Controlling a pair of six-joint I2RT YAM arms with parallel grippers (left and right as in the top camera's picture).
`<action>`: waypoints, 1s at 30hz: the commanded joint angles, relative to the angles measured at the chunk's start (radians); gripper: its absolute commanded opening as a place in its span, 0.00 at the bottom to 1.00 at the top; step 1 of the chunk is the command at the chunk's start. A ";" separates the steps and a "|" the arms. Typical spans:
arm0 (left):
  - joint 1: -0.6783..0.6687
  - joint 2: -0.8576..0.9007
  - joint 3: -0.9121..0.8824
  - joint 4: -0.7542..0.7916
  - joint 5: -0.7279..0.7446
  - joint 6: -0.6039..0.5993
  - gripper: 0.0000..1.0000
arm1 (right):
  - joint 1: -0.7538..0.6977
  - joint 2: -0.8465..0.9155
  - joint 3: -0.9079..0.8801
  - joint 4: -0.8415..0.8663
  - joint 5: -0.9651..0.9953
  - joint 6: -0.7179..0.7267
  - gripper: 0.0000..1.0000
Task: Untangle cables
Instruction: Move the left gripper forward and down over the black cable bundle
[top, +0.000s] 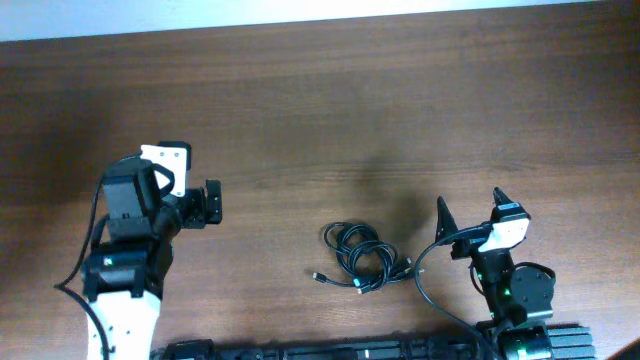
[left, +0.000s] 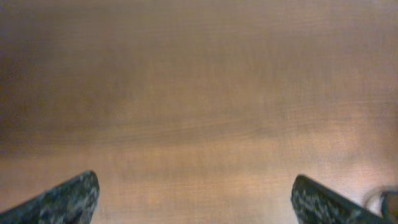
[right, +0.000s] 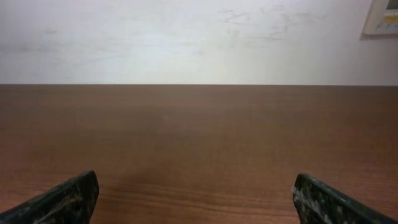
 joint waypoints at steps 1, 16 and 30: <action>0.006 0.074 0.108 -0.073 0.023 0.031 0.99 | -0.007 -0.009 -0.007 -0.003 0.012 0.005 0.99; 0.006 0.132 0.136 -0.099 0.019 0.031 0.99 | -0.007 -0.009 -0.007 -0.003 0.012 0.005 0.99; 0.006 0.132 0.136 -0.083 0.121 0.031 0.99 | -0.007 -0.009 -0.007 -0.003 0.012 0.005 0.99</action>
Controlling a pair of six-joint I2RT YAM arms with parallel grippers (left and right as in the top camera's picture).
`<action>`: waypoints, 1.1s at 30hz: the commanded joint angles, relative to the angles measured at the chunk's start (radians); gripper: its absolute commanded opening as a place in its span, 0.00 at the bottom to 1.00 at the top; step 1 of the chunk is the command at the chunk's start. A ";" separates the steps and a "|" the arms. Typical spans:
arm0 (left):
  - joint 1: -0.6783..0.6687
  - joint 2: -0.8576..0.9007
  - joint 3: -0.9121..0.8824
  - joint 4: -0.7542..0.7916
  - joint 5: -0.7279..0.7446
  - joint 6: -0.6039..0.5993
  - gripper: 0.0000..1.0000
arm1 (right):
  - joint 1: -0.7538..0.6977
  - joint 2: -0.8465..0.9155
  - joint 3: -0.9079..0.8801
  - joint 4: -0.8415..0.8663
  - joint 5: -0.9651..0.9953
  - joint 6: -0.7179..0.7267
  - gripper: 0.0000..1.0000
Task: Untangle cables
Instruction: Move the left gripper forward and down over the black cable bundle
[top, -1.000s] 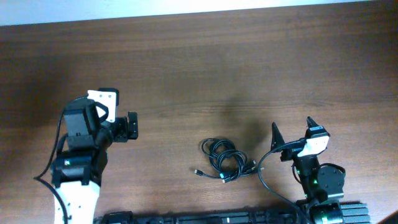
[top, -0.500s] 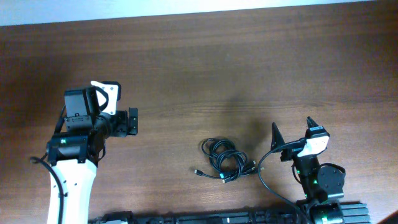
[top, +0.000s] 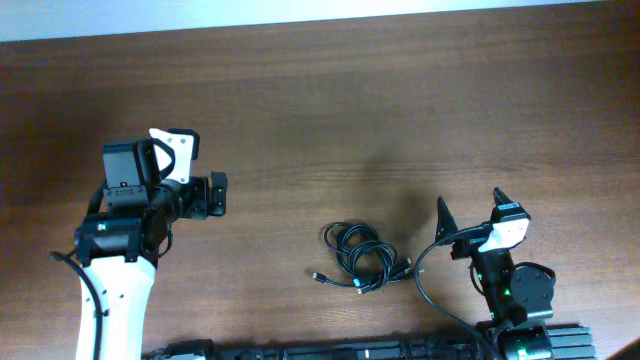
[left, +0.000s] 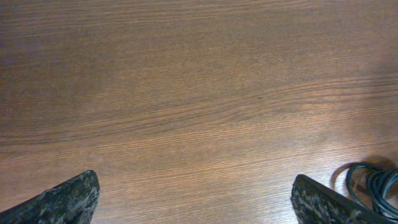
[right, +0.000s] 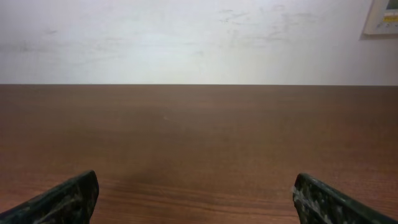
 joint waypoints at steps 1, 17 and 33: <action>0.006 0.003 0.021 0.005 0.033 0.013 0.99 | -0.007 -0.009 -0.007 -0.003 0.012 0.005 0.99; -0.130 0.080 0.021 0.006 0.254 0.138 0.99 | -0.007 -0.009 -0.007 -0.003 0.012 0.005 0.99; -0.536 0.335 0.021 0.108 0.271 0.334 0.99 | -0.007 -0.009 -0.007 -0.003 0.012 0.005 0.99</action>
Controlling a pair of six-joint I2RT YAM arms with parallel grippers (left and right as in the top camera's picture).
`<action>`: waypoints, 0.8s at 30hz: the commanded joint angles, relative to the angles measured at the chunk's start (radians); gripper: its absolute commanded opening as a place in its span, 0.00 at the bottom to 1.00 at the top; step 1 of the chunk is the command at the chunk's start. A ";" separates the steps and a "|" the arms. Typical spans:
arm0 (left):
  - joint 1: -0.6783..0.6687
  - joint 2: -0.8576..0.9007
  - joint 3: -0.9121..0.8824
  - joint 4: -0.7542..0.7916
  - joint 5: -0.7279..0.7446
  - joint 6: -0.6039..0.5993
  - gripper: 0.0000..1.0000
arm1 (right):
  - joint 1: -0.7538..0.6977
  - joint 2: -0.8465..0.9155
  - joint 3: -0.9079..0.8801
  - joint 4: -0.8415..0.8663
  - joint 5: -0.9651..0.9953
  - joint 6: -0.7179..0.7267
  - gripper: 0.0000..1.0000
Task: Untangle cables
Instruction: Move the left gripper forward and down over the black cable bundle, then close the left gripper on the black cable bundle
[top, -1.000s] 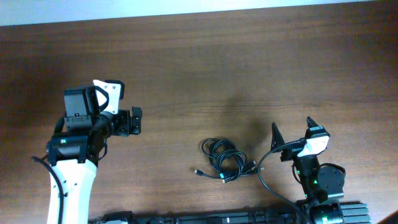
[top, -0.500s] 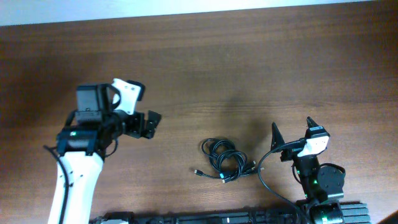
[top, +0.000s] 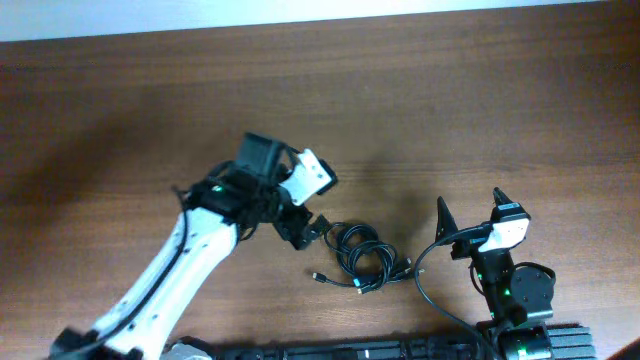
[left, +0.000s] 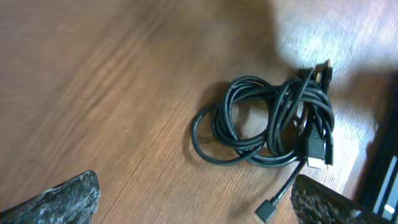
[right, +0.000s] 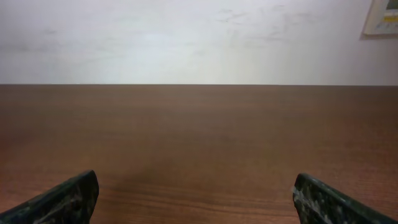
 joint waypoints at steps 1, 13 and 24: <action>-0.050 0.089 0.018 0.040 0.015 0.027 0.99 | -0.007 -0.009 -0.007 -0.003 0.011 0.005 0.99; -0.081 0.228 0.018 0.138 0.015 0.013 0.99 | -0.007 -0.009 -0.007 -0.003 0.011 0.005 0.99; -0.084 0.271 0.018 0.193 0.016 -0.029 0.99 | -0.007 -0.009 -0.007 -0.003 0.011 0.005 0.99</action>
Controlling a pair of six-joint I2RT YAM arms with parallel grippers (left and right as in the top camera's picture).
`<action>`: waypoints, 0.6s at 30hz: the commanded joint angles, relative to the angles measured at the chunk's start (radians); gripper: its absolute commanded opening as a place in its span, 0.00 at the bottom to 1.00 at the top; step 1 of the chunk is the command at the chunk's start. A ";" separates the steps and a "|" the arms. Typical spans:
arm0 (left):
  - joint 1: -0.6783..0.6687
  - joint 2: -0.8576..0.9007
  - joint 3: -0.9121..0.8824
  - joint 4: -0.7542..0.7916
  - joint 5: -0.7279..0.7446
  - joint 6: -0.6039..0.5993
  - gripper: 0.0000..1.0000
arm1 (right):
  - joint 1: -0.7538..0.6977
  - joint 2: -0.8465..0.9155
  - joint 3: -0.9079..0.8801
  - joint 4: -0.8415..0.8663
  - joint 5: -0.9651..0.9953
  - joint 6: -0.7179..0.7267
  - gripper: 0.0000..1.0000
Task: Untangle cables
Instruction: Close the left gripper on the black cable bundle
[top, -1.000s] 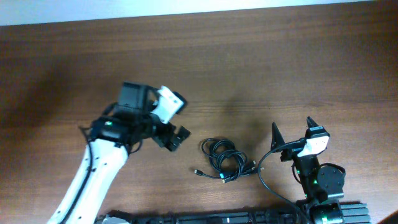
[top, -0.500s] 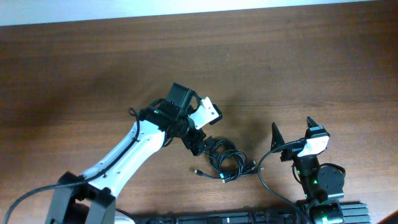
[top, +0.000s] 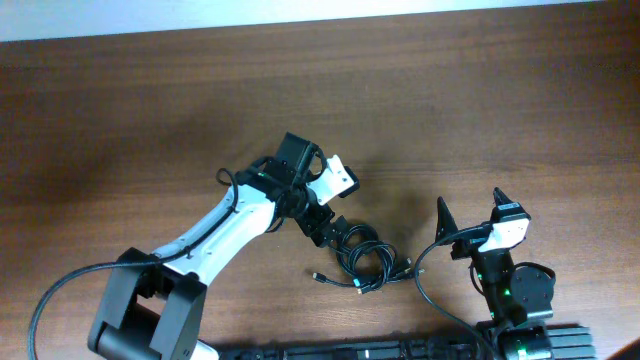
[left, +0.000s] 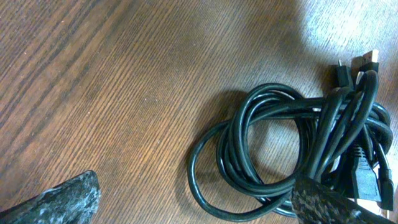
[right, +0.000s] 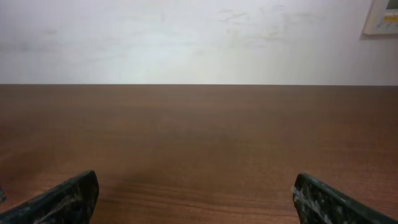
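A tangled bundle of black cables (top: 362, 256) lies on the wooden table near the front centre, with loose plug ends at its left and right. In the left wrist view the cable loops (left: 280, 149) fill the right half, and metal plugs (left: 364, 62) poke out at the upper right. My left gripper (top: 325, 228) is open, low over the left edge of the bundle, with one fingertip (left: 323, 202) over the loops and nothing held. My right gripper (top: 468, 225) stands open at the front right, apart from the cables, with only bare table between its fingertips (right: 68, 199).
The brown wooden table (top: 450, 110) stretches wide behind and to both sides. A white wall (right: 199, 37) stands beyond its far edge in the right wrist view. The right arm's base (top: 520, 300) and a dark rail sit at the front edge.
My left gripper has moved a little right and lower, from just left of the cable bundle to its left edge. The cables now look much closer in the left wrist view. The right arm has not moved.
My left gripper was open far to the left over bare table, then shifted slightly with the cable just entering its view. Then the arm stood stretched out to the right, close to the bundle, and now its open fingers are at the bundle's edge. The right arm stayed still.
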 joint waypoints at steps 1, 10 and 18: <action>-0.010 0.010 0.018 0.020 0.016 -0.011 0.99 | -0.007 -0.009 -0.007 -0.003 0.011 0.005 0.99; -0.101 0.016 0.018 0.042 -0.086 -0.010 0.99 | -0.007 -0.009 -0.007 -0.003 0.011 0.005 0.99; -0.122 0.100 0.018 0.062 -0.144 -0.011 0.93 | -0.007 -0.009 -0.007 -0.003 0.011 0.005 0.99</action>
